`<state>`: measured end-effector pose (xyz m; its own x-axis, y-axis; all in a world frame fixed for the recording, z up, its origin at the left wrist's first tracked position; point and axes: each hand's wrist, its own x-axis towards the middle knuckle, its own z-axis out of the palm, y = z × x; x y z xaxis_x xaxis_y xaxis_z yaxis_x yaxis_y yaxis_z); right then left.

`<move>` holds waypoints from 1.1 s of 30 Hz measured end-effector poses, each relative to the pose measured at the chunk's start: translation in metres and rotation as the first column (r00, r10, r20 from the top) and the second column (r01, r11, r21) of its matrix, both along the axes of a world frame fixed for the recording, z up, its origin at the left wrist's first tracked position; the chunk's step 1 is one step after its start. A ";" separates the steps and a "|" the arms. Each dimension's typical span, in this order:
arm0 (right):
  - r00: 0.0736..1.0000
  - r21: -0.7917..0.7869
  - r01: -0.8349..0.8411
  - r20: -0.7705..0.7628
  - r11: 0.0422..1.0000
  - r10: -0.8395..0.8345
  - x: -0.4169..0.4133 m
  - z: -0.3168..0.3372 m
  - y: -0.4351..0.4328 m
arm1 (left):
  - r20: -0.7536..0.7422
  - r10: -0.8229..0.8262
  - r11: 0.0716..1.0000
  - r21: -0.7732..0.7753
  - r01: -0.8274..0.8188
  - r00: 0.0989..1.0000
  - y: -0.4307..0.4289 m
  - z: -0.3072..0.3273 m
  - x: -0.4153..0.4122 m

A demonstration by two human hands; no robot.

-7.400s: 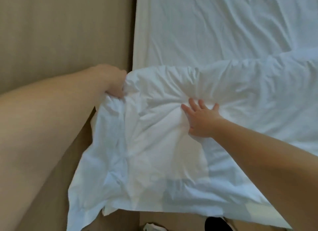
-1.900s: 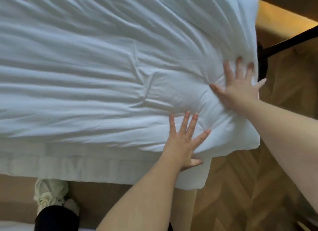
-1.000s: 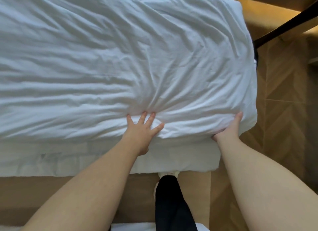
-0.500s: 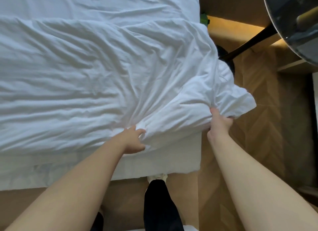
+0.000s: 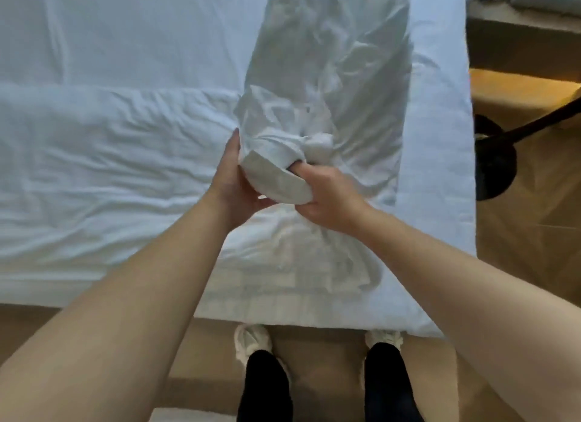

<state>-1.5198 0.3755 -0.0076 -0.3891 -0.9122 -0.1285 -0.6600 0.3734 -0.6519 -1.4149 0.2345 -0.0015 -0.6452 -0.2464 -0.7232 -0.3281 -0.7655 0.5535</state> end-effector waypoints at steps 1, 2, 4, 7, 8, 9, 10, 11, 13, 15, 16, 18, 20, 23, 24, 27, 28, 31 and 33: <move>0.996 0.017 -0.084 0.018 0.996 0.084 0.020 -0.004 -0.016 | 0.000 0.017 1.000 0.024 -0.017 1.000 -0.017 -0.003 0.024; 0.987 0.044 -0.160 0.039 0.986 0.159 0.039 -0.009 -0.030 | 0.009 0.040 0.998 0.050 -0.041 0.999 -0.031 -0.010 0.049; 0.960 0.139 -0.278 0.046 0.950 0.275 0.074 -0.033 -0.051 | 0.143 0.082 0.996 0.031 -0.087 0.986 -0.047 -0.029 0.098; 0.871 0.355 -0.480 0.086 0.802 0.483 0.113 -0.078 -0.062 | 0.387 0.061 0.996 -0.090 -0.028 0.920 -0.051 -0.067 0.158; 0.830 0.396 -0.536 0.084 0.746 0.551 0.122 -0.088 -0.061 | 0.449 0.028 0.991 -0.128 0.033 0.893 -0.048 -0.078 0.169; 0.803 0.397 -0.568 0.076 0.721 0.591 0.128 -0.094 -0.057 | 0.524 0.020 0.978 -0.186 0.092 0.852 -0.045 -0.087 0.176; 0.813 0.360 -0.563 0.081 0.744 0.576 0.131 -0.094 -0.052 | 0.599 0.037 0.949 -0.272 0.160 0.800 -0.041 -0.095 0.179; 0.852 0.301 -0.518 0.101 0.801 0.513 0.130 -0.092 -0.047 | 0.654 0.080 0.884 -0.396 0.250 0.753 -0.037 -0.098 0.179; 0.928 0.197 -0.371 0.124 0.907 0.353 0.121 -0.085 -0.034 | 0.654 0.215 0.592 -0.678 0.436 0.725 -0.028 -0.090 0.172; 0.968 0.203 -0.252 0.047 0.946 0.247 0.104 -0.080 -0.022 | 0.533 0.206 0.249 -0.840 0.483 0.820 -0.020 -0.072 0.160; 0.979 0.230 -0.199 0.009 0.953 0.203 0.094 -0.079 -0.019 | 0.527 0.125 0.166 -0.847 0.506 0.841 -0.015 -0.067 0.154; 0.991 0.265 -0.124 -0.007 0.956 0.130 0.077 -0.076 -0.021 | 0.662 -0.058 0.097 -0.741 0.664 0.748 -0.005 -0.063 0.136; 0.993 0.305 -0.121 0.029 0.945 0.118 0.067 -0.071 -0.027 | 0.773 -0.140 0.073 -0.616 0.785 0.619 0.002 -0.065 0.116; 0.994 0.359 -0.104 0.022 0.928 0.103 0.060 -0.068 -0.033 | 0.768 -0.006 0.400 -0.585 0.705 0.641 -0.008 -0.059 0.104; 0.998 0.363 -0.065 0.009 0.930 0.067 0.058 -0.066 -0.034 | 0.778 0.066 0.514 -0.563 0.647 0.625 -0.015 -0.058 0.113; 0.999 0.370 -0.010 0.037 0.929 -0.004 0.052 -0.059 -0.036 | 0.893 0.130 0.709 -0.387 0.590 0.430 -0.027 -0.050 0.155; 0.998 0.399 -0.030 0.062 0.917 0.006 0.050 -0.058 -0.039 | 0.921 0.166 0.690 -0.364 0.626 0.353 -0.028 -0.046 0.164; 0.993 0.439 -0.015 0.111 0.899 -0.038 0.049 -0.060 -0.053 | 0.733 0.301 0.326 -0.680 0.657 0.609 -0.025 -0.046 0.154; 0.973 0.415 0.092 0.157 0.905 -0.170 0.048 -0.064 -0.071 | 0.695 0.059 0.258 -0.704 0.662 0.716 -0.015 -0.045 0.133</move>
